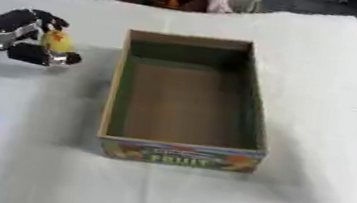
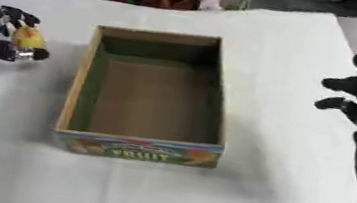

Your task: Pick up objects on the table and place them in the box.

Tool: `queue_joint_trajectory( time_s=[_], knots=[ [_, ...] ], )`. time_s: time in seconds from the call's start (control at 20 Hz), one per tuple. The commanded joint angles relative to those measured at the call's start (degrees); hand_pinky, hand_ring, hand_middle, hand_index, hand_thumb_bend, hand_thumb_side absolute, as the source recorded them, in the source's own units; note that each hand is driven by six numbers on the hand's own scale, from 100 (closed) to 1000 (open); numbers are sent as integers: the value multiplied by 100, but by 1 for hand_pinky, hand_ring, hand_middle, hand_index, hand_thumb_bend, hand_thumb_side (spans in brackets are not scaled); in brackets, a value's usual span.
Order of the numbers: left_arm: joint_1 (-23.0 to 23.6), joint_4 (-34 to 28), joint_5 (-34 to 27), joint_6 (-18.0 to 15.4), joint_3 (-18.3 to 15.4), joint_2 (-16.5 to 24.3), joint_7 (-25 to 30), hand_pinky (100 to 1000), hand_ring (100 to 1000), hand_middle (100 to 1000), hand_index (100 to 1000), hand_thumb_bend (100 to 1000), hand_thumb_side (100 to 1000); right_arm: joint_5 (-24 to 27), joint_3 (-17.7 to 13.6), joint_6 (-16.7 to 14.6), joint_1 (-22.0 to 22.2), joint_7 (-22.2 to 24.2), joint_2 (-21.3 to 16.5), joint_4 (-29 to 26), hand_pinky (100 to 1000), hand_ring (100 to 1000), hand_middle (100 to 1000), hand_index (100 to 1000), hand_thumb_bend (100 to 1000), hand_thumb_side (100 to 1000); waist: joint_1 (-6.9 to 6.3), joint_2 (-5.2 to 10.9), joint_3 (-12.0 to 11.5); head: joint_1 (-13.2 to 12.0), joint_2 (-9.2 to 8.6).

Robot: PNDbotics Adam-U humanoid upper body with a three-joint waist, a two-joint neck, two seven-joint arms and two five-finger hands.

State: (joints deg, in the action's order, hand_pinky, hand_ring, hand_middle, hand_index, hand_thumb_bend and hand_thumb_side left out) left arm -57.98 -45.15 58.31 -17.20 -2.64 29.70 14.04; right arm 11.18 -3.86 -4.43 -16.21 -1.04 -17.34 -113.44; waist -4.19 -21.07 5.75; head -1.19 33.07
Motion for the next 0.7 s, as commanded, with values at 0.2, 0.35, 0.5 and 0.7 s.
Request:
queue_joint_trajectory(
  time_s=[0.2,0.35,0.5,0.7],
  knots=[
    [-130,-11,504,183,-59,126,-321,627,750,769,903,609,852,-19,2,10,-76,40,-18,-115,539,696,535,828,100,886,-1,89,0,-13,-49],
    [-141,-18,622,286,-55,151,-377,612,740,761,901,577,859,-24,4,17,-71,48,-14,-115,539,697,535,828,100,886,-3,90,-4,-6,-39],
    [-153,-32,652,381,-55,170,-358,600,729,751,896,518,873,-23,7,21,-65,52,-12,-115,539,697,535,828,100,886,-2,96,-13,-4,-33],
    [-152,-58,583,450,-49,175,-305,572,709,720,868,412,872,-20,6,32,-59,53,-7,-115,540,698,536,829,100,886,0,103,-21,3,-30]
  ],
)
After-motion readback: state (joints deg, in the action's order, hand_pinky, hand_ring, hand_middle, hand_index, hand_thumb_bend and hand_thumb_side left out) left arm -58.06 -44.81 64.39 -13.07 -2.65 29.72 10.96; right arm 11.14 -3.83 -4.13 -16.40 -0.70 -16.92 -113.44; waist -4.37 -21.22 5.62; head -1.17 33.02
